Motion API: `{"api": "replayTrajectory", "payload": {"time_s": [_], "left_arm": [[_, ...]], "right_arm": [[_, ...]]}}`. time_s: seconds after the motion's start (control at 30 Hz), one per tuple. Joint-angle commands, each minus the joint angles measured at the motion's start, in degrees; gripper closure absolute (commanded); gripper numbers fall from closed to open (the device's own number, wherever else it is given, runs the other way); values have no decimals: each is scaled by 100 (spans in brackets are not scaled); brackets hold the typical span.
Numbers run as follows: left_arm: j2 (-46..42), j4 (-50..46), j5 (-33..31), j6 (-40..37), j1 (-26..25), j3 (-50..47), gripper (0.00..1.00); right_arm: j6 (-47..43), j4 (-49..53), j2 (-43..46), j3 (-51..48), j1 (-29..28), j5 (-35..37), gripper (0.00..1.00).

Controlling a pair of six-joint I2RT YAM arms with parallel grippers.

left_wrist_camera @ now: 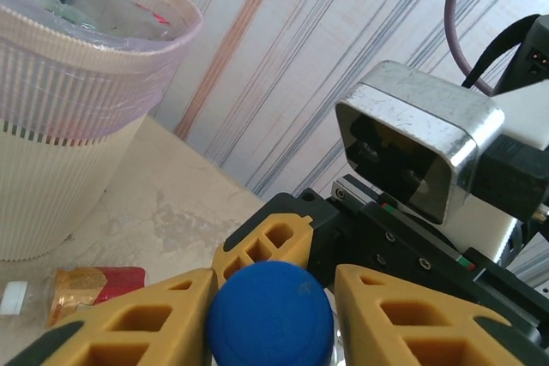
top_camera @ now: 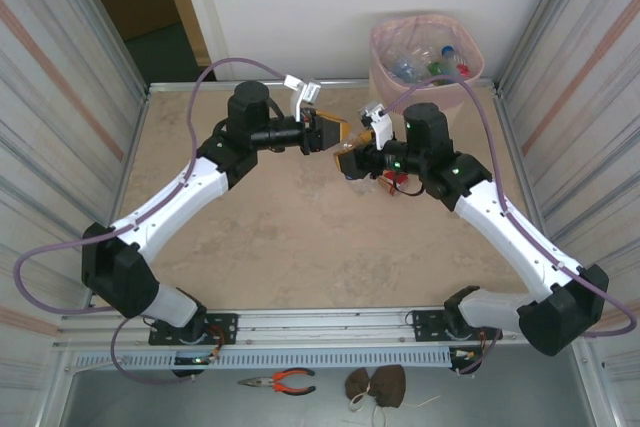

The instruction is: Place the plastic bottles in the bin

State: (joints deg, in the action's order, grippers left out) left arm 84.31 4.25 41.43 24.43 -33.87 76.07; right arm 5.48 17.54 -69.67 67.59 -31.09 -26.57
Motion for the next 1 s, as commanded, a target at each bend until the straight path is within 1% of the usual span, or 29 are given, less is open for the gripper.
{"api": "replayTrajectory", "payload": {"time_s": [0.0,0.1,0.23,0.37,0.5,0.67,0.73,0.87,0.97], "left_arm": [[-373,-20,-96,-222,-22,94,57],[-502,5,-245,-245,-6,11,49],[-812,48,-525,-278,55,-181,40],[-1208,56,-856,-387,148,-453,37],[-1450,33,-925,-425,252,-655,36],[-1614,46,-958,-397,293,-826,36],[-1644,41,-974,-393,288,-867,36],[-1715,23,-1001,-403,314,-944,36],[-1763,14,-1032,-393,338,-1005,36]], "right_arm": [[146,-190,68,40,-11,253,45],[147,-181,127,55,-2,341,48],[114,7,211,226,53,488,48],[226,61,328,428,319,740,49],[681,36,270,859,937,880,51],[1291,-14,-110,1664,1725,1081,52],[1707,-56,-382,2058,2107,1170,56],[2749,-249,-927,2705,2689,1372,61],[3573,-780,-1312,2891,2980,1397,62]]}}
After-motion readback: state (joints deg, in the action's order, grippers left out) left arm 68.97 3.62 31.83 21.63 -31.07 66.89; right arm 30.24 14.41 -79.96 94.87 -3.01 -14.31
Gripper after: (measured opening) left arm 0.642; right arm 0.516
